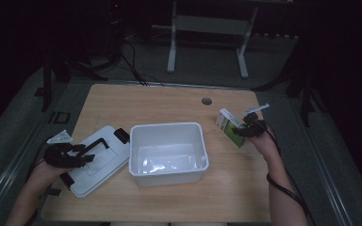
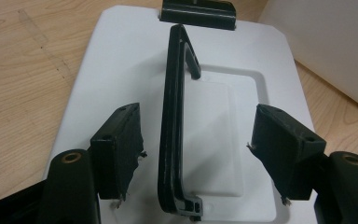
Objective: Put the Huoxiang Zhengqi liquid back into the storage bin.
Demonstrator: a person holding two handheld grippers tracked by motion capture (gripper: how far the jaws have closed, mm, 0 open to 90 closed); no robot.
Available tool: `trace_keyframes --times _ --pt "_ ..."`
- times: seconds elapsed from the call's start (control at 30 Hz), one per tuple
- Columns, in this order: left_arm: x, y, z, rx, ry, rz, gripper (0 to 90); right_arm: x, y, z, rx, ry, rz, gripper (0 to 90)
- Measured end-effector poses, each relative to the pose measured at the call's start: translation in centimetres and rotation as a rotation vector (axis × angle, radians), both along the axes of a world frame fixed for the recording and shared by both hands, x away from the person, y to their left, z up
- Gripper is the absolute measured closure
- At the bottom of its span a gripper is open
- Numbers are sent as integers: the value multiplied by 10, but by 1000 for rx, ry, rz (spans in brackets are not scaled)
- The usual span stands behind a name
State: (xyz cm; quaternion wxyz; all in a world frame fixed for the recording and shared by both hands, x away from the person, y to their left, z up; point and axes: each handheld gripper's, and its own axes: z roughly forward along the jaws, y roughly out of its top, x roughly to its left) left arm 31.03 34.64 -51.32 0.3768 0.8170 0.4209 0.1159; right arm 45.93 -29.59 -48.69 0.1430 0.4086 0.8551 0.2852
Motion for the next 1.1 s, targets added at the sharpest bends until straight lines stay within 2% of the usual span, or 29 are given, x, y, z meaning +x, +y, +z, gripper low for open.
trace_keyframes --times 0.23,0.27,0.53,0.57,0.7,0.77,0.87,0.97,1.03,1.1 --pt "0 0 2 5 -3 2 331 -6 -4 9 19 -16 -5 637" --pt "-1 0 3 6 -4 3 332 -10 -6 17 25 -27 -2 639" --pt "-1 -1 5 11 -6 5 331 -22 -4 37 21 -40 53 639" --pt "0 -1 6 14 -5 4 332 -25 -3 43 22 -50 72 639" --pt "-1 -1 6 15 -4 3 331 -30 -2 53 26 -58 92 640" --pt "-1 0 6 21 -2 4 331 -34 0 63 45 -68 124 640" --pt "-2 1 5 21 -2 10 331 -39 1 71 63 -80 144 640" --pt "-3 3 6 15 -1 17 331 -45 6 83 81 -107 184 639" --pt "-3 2 7 17 -5 12 331 -52 13 95 78 -129 237 639" --pt "-3 2 7 2 -6 6 331 -54 16 99 79 -136 251 639"
